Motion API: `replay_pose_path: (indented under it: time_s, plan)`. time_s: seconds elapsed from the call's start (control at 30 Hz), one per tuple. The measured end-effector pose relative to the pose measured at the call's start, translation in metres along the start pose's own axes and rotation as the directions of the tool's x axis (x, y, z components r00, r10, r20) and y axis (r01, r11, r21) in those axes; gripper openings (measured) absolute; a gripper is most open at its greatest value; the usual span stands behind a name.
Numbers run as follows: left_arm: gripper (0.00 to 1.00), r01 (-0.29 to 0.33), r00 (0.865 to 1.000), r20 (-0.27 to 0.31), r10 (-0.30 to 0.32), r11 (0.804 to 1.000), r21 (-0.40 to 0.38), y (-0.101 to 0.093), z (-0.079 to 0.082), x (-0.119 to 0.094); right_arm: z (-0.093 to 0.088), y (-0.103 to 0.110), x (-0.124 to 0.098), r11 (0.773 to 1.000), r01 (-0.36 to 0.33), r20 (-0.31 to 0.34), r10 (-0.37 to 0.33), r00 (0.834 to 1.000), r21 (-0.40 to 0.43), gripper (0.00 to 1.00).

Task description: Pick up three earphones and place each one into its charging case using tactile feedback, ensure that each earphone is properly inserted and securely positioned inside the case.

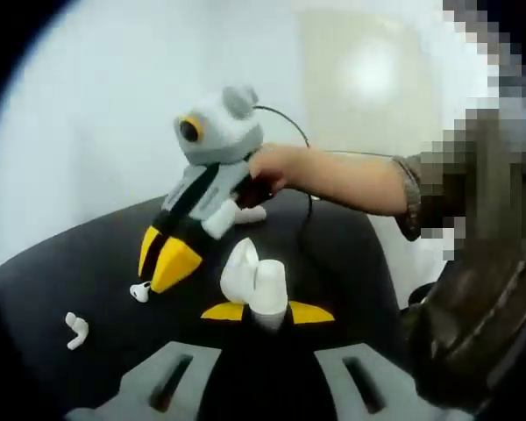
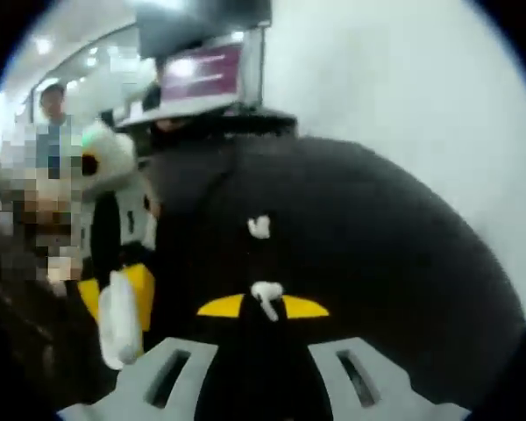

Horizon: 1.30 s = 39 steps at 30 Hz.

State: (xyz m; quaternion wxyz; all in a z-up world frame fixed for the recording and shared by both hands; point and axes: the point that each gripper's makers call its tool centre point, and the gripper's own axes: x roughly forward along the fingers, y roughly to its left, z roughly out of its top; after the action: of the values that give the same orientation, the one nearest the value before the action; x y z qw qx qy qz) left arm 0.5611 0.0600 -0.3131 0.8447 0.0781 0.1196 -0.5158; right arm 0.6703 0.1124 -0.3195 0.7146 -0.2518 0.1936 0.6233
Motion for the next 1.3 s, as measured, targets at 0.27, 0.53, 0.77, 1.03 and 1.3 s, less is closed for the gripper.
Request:
replay_pose_path:
  time_s: [0.27, 0.53, 0.77, 1.03, 1.3]
  plan:
    - [0.13, -0.003, 1.0, 0.005, 0.003, 1.0, -0.009, 0.005, -0.002, -0.003, -0.014, 0.0, -0.015, 0.987, -0.018, -0.023, 0.022, 1.0, 0.158, 0.07]
    - [0.13, -0.004, 1.0, 0.003, 0.004, 1.0, -0.005, 0.007, -0.003, -0.003, -0.048, 0.02, -0.07, 0.999, -0.032, -0.073, 0.034, 0.997, 0.031, 0.07]
    - [0.13, -0.007, 1.0, 0.002, 0.007, 1.0, -0.002, 0.006, -0.003, -0.003, -0.054, 0.044, -0.084, 0.993, -0.065, -0.086, 0.057, 0.995, -0.103, 0.07]
    - [0.14, -0.021, 1.0, -0.003, 0.021, 1.0, 0.015, 0.004, -0.003, -0.002, -0.07, 0.045, -0.092, 0.985, -0.051, -0.165, 0.024, 0.986, -0.166, 0.07]
    - [0.14, -0.023, 1.0, 0.0, 0.023, 1.0, 0.005, 0.003, -0.002, -0.001, -0.083, 0.04, -0.111, 0.976, -0.052, -0.235, 0.001, 0.972, -0.211, 0.15]
